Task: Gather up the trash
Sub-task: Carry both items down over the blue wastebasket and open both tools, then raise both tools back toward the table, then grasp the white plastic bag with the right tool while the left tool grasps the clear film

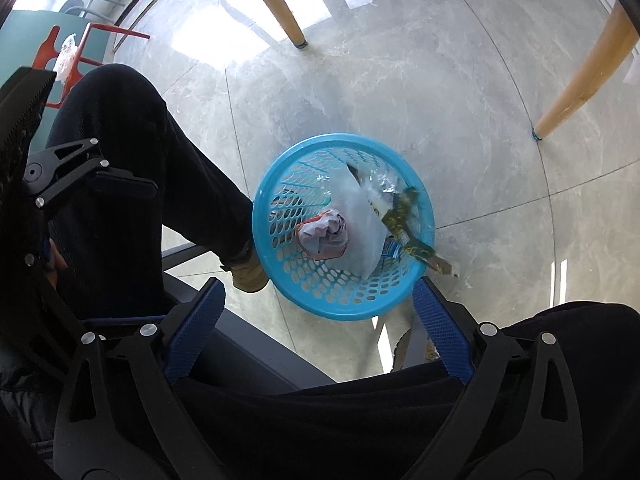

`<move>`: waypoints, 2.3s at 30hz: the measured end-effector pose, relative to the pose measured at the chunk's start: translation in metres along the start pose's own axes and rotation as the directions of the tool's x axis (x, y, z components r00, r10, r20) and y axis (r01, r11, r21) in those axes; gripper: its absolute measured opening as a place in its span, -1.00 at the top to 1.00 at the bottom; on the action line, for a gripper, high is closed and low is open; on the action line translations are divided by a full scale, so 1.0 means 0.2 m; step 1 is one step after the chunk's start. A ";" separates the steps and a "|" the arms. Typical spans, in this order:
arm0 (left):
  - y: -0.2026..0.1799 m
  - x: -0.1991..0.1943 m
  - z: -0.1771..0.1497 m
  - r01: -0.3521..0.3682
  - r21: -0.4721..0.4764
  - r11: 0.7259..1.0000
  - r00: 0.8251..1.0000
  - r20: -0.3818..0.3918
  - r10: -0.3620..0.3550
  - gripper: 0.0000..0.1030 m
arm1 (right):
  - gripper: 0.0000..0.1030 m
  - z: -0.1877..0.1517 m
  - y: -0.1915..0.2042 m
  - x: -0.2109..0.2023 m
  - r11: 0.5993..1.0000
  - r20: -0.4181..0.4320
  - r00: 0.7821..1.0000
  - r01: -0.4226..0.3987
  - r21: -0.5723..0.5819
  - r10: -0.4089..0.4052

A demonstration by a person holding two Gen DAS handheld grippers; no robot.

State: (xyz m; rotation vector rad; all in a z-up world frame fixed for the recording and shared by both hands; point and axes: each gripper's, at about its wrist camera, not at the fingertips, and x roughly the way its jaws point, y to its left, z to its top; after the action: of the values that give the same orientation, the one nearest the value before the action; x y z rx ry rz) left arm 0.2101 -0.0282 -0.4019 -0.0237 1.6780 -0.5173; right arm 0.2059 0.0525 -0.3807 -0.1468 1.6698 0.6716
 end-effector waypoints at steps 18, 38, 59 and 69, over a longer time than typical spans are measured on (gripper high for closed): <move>0.02 -0.30 -0.08 0.033 -0.035 0.999 0.974 0.225 -0.024 -0.89 | -0.79 -0.13 0.21 -0.35 0.980 0.181 0.981 0.103 -0.171 -0.071; -0.01 -1.39 -0.26 -0.140 0.084 0.987 0.778 0.626 0.057 -0.89 | -0.83 -0.20 0.44 -1.46 0.920 0.572 0.818 0.266 -0.288 -0.058; 0.18 -1.61 0.70 -0.289 -0.134 0.948 0.644 0.706 0.296 -0.89 | -0.83 0.78 0.19 -1.89 0.898 0.716 0.685 0.391 -0.204 -0.136; 0.07 -1.54 0.86 -0.387 -0.230 0.893 0.610 0.662 0.435 -0.89 | -0.83 1.23 0.18 -1.78 0.889 0.668 0.734 0.381 -0.253 -0.125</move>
State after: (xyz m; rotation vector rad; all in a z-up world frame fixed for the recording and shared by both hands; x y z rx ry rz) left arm 0.4338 0.0241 -0.1324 0.1109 0.8851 -0.0612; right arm 0.4815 0.1099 -0.0497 -0.3767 0.8221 0.7185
